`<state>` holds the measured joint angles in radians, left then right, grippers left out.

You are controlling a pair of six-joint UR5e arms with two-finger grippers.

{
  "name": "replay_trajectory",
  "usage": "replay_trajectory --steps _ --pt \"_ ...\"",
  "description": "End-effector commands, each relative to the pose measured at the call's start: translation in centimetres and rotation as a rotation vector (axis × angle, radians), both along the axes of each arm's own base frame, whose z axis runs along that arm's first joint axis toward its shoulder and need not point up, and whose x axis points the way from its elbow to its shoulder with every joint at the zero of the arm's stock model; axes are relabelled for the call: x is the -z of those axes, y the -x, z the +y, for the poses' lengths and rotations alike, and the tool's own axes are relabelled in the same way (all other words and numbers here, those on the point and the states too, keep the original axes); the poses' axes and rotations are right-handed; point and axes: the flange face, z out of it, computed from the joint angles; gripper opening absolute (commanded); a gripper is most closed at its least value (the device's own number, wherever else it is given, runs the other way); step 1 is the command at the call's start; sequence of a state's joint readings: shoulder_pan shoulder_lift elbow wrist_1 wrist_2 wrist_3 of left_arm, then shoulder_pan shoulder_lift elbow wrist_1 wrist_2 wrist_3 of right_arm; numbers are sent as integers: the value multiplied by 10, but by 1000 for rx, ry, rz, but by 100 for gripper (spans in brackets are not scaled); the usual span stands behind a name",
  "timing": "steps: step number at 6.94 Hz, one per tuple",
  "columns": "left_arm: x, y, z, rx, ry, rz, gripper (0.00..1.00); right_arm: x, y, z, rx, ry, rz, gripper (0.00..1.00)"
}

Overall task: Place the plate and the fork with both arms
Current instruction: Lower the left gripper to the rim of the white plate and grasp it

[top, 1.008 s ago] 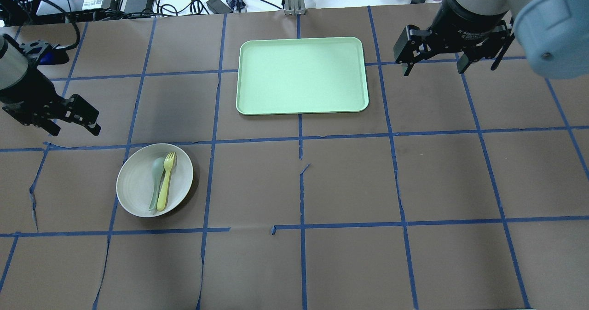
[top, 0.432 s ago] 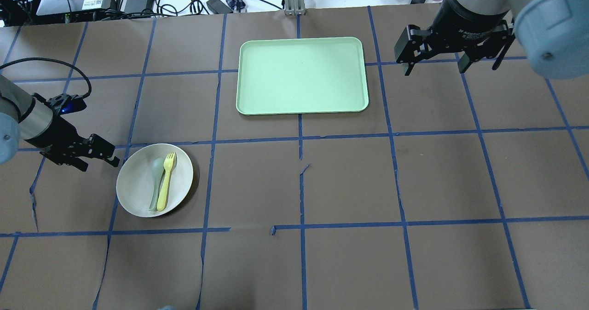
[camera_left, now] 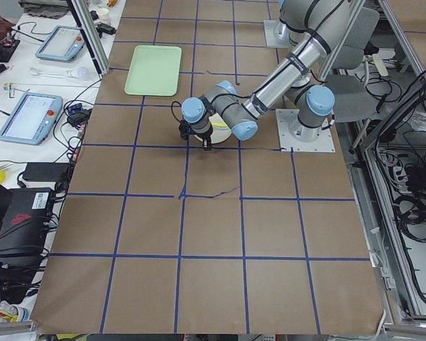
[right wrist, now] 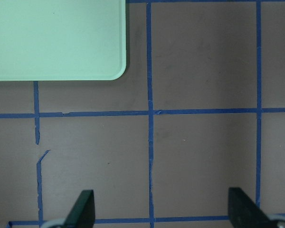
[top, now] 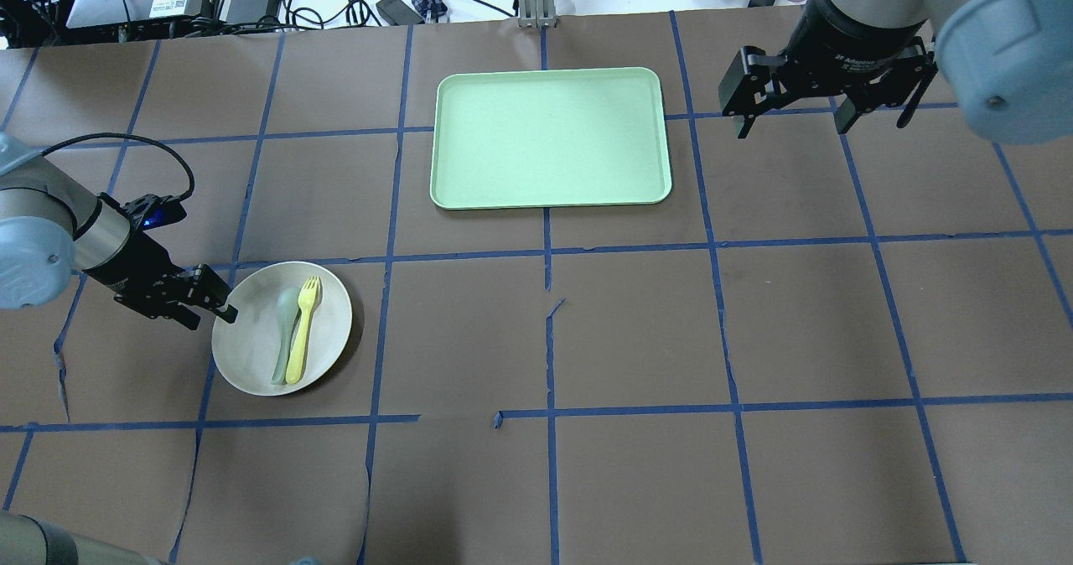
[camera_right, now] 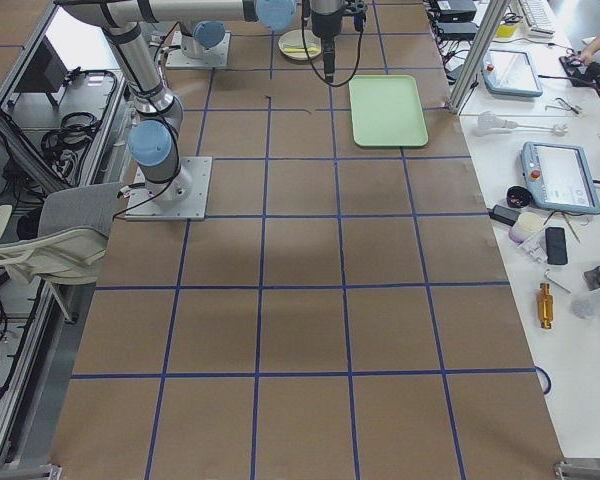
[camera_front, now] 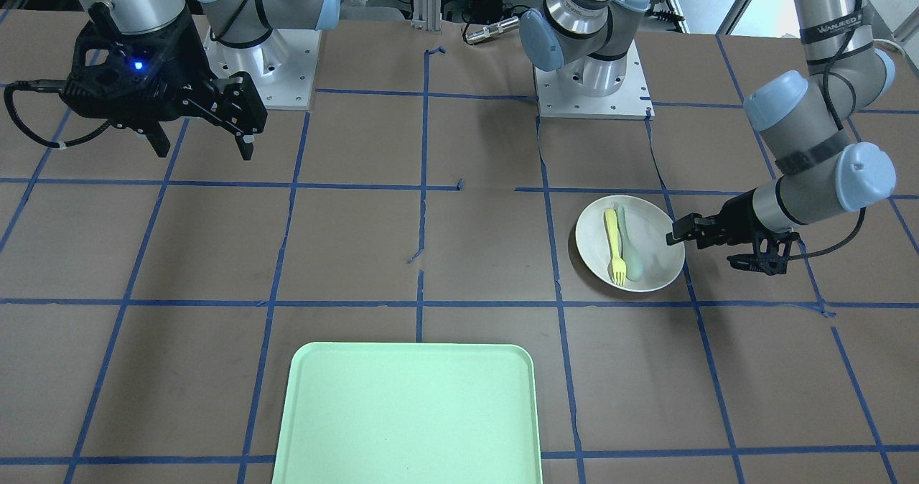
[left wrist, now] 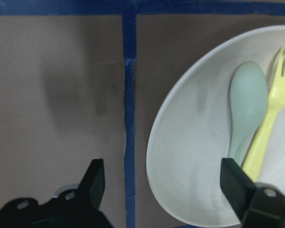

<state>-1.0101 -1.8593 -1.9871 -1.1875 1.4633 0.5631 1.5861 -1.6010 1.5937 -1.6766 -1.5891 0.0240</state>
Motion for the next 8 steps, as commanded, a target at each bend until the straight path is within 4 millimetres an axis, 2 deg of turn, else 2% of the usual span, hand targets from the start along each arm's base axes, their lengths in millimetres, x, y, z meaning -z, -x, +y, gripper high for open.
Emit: replay_trajectory --steps 1,2,3,4,6,7,8 --pt "12 0 0 -1 -26 15 61 0 0 0 1 0 0 100" --pt "15 0 -1 0 -31 21 59 -1 0 0 2 2 0 100" --pt "19 0 -2 2 -36 25 48 -1 0 0 2 2 0 100" --pt "21 0 -2 2 -40 27 22 -1 0 0 2 2 0 100" --pt "23 1 -3 -9 -47 30 0 -1 0 0 1 2 0 100" --pt "23 8 -1 -94 -79 76 0 -1 0 0 0 2 -2 100" --pt "15 10 -2 -124 -81 87 0 -1 0 0 0 2 -2 100"
